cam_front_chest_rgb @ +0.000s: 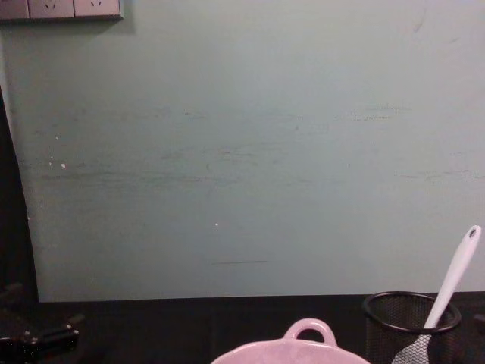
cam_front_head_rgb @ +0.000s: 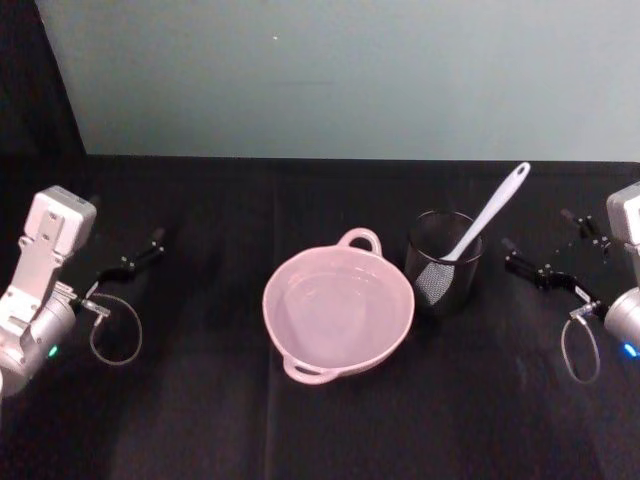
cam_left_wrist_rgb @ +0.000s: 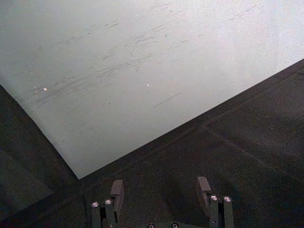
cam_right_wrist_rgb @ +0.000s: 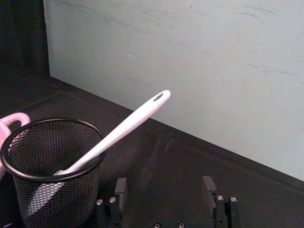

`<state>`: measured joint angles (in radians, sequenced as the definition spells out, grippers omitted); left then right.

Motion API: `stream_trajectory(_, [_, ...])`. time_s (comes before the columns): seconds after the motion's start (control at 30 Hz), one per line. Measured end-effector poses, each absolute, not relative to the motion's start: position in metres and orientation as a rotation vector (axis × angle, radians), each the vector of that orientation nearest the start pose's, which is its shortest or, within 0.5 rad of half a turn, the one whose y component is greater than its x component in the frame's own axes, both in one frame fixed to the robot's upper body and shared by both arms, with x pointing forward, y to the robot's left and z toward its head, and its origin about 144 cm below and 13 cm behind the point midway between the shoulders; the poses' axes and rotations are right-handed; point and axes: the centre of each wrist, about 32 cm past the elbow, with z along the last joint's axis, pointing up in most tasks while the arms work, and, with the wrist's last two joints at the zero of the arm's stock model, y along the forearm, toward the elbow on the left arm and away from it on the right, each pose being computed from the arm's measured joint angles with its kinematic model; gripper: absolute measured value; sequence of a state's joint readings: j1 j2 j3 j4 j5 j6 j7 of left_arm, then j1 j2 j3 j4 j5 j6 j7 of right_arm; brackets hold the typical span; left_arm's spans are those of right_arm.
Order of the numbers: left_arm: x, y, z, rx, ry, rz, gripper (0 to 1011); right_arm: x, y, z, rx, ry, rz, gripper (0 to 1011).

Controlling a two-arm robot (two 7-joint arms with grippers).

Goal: Use the one hand to pick up the spoon and stir the clear water in the bowl.

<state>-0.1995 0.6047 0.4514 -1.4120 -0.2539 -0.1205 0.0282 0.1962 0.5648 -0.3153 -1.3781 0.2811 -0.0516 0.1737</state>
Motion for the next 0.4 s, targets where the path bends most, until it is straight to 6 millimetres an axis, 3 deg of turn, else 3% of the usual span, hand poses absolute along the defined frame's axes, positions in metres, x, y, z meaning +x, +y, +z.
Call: stream_trajectory(0.4, [0.4886,0.3097,1.1398,0.304,-0.285,1.248,1011,0.4997,-0.3363,1.1506,-0.302,-0.171,-1.199,1003])
